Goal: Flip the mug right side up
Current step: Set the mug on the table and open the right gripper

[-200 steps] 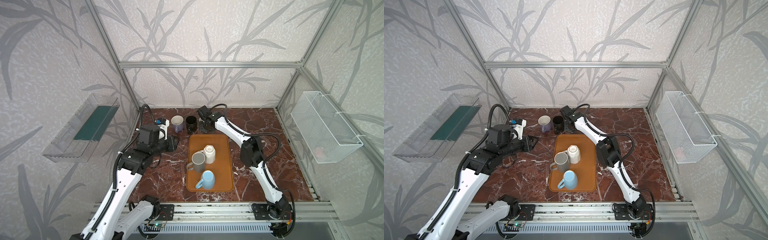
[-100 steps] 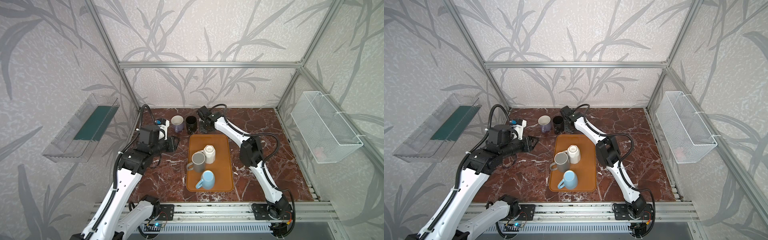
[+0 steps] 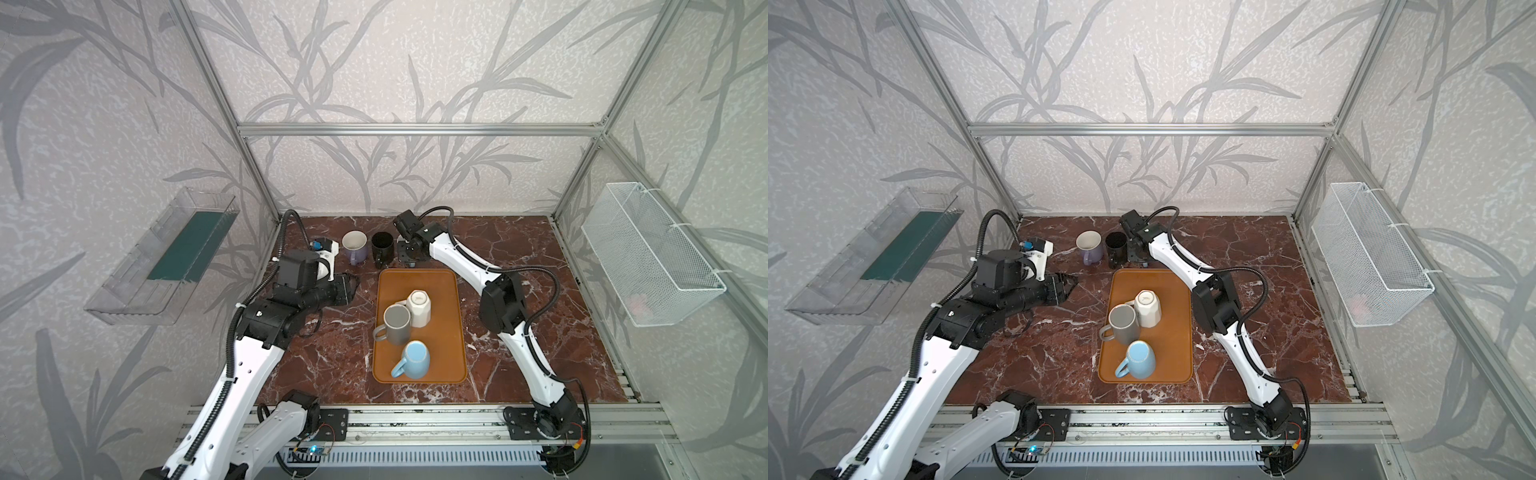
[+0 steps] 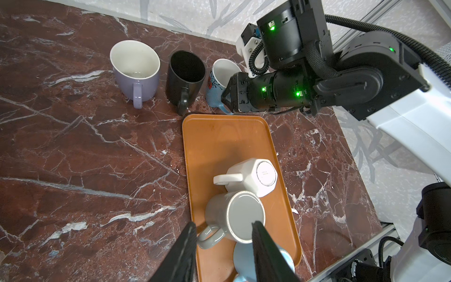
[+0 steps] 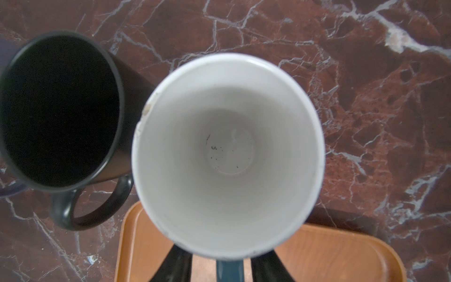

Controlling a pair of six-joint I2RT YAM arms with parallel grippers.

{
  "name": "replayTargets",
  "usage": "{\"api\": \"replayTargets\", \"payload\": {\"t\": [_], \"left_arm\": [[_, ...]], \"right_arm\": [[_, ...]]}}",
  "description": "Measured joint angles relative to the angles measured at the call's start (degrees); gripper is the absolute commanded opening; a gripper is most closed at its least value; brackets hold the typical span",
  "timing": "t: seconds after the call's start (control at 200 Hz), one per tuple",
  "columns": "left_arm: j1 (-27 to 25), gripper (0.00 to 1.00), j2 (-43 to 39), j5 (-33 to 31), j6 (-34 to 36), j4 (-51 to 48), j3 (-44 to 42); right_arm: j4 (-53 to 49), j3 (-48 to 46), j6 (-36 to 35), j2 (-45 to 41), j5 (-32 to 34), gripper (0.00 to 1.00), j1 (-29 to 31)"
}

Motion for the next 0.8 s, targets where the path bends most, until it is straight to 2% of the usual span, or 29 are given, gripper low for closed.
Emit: {"api": "replayTargets", "payload": {"t": [0.195,0.575,0.8], "left_arm": [[0.0,0.42,-0.6,-0.3,0.7,-2.4,-1.0],[0.0,0.43,-2.3,-2.3,1.2,-6.1,-3.7],[0.0,0.44,-2.3,-3.5,1.2,-6.3,-4.0]], "right_arm": [[1.3,-3.1,-0.1,-2.0,-0.8,0.44,0.0],[7.8,-16.6,-1.3,-15.5,-2.0,0.45,0.0],[14.0,-28.2,-1.7,-24.8,-2.3,0.46,0.0]]}}
